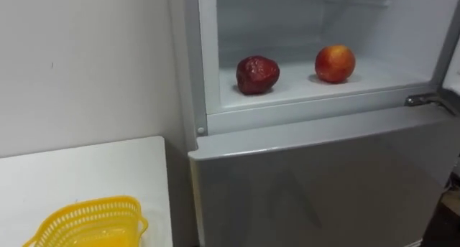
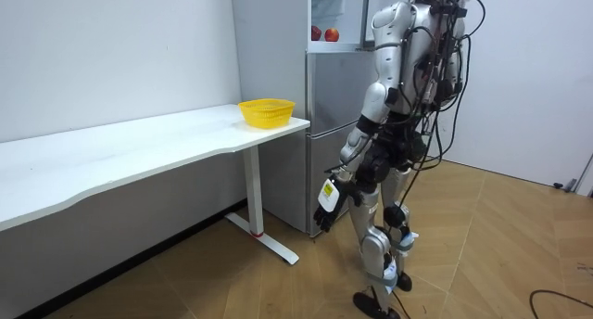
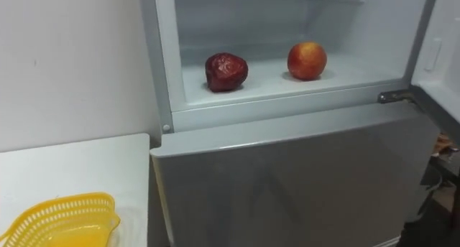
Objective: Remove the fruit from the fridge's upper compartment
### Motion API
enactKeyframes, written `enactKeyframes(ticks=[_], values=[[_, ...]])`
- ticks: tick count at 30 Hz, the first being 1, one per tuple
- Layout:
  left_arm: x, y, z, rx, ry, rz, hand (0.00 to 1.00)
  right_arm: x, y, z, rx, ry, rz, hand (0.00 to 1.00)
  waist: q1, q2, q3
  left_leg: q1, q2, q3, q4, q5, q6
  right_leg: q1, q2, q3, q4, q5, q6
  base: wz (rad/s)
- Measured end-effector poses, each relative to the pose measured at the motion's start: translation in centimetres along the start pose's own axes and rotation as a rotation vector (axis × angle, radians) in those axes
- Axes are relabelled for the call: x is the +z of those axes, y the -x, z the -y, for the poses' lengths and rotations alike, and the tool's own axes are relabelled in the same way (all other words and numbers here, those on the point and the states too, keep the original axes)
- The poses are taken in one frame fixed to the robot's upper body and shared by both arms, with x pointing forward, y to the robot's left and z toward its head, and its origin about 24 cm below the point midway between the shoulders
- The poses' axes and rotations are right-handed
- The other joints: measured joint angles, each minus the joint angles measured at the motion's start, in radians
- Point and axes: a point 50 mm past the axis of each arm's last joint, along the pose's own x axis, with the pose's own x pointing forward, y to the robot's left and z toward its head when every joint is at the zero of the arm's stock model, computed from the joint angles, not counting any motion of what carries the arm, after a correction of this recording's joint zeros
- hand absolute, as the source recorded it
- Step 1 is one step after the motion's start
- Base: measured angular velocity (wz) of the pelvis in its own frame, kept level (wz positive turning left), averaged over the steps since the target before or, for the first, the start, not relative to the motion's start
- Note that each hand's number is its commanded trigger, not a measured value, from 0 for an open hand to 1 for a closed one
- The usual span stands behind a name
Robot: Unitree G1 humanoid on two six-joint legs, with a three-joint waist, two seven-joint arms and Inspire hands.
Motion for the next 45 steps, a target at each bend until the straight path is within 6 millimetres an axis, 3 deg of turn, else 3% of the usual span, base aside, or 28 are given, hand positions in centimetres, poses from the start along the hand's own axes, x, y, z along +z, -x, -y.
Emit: enactKeyframes(ticks=[7,19,25,29,33,40,45], values=[[-0.8,0.3,-0.1,-0.001,-0.004,0.029,0.0,8.7,1.7,1.9,-0.123,-0.071,0.437,0.0,-0.03,0.002,-0.0032,-0.01,0.0,0.005,0.0,0.0,0.0,-0.014,0.003,0.009,0.005,0.0,0.0,-0.04],[-0.7,0.0,0.0,-0.029,-0.067,0.04,0.0,17.3,5.0,3.1,-0.243,-0.164,0.909,0.0,-0.019,0.014,-0.0062,-0.013,0.002,0.033,0.0,0.0,0.0,-0.021,0.01,0.031,0.002,0.003,0.001,-0.05],[-0.2,-0.1,0.0,-0.032,-0.09,0.056,0.0,19.4,6.2,2.1,-0.193,-0.195,1.027,0.0,0.008,0.007,-0.004,-0.015,0.004,0.033,-0.001,0.0,0.0,-0.018,0.011,0.027,0.001,0.003,0.0,0.01],[0.3,-0.3,-0.2,-0.029,-0.092,0.053,0.0,20.5,6.5,1.7,-0.172,-0.198,1.09,0.0,0.045,-0.001,-0.0066,-0.014,0.006,0.027,-0.001,0.0,0.0,-0.012,0.012,0.02,-0.01,0.01,-0.002,0.05],[0.5,-0.4,-0.5,-0.031,-0.103,0.054,0.0,21.5,6.5,1.7,-0.172,-0.202,1.134,0.0,0.075,-0.01,-0.0071,-0.023,0.009,0.0,-0.001,0.0,0.0,-0.001,0.011,-0.001,-0.023,0.016,-0.004,0.14],[0.9,-0.5,-0.9,-0.043,-0.171,0.05,0.0,24.4,7.0,1.1,-0.157,-0.215,1.263,0.0,0.084,-0.034,0.0056,-0.023,0.015,-0.031,0.0,0.002,-0.003,0.017,0.012,-0.035,-0.035,0.02,-0.01,0.15],[0.9,-0.5,-1.0,-0.037,-0.212,0.049,0.0,27.2,6.6,2.1,-0.188,-0.216,1.361,0.0,0.107,-0.047,0.0052,-0.023,0.015,-0.039,0.002,0.003,-0.005,0.02,0.007,-0.056,-0.036,0.021,-0.012,0.05]])
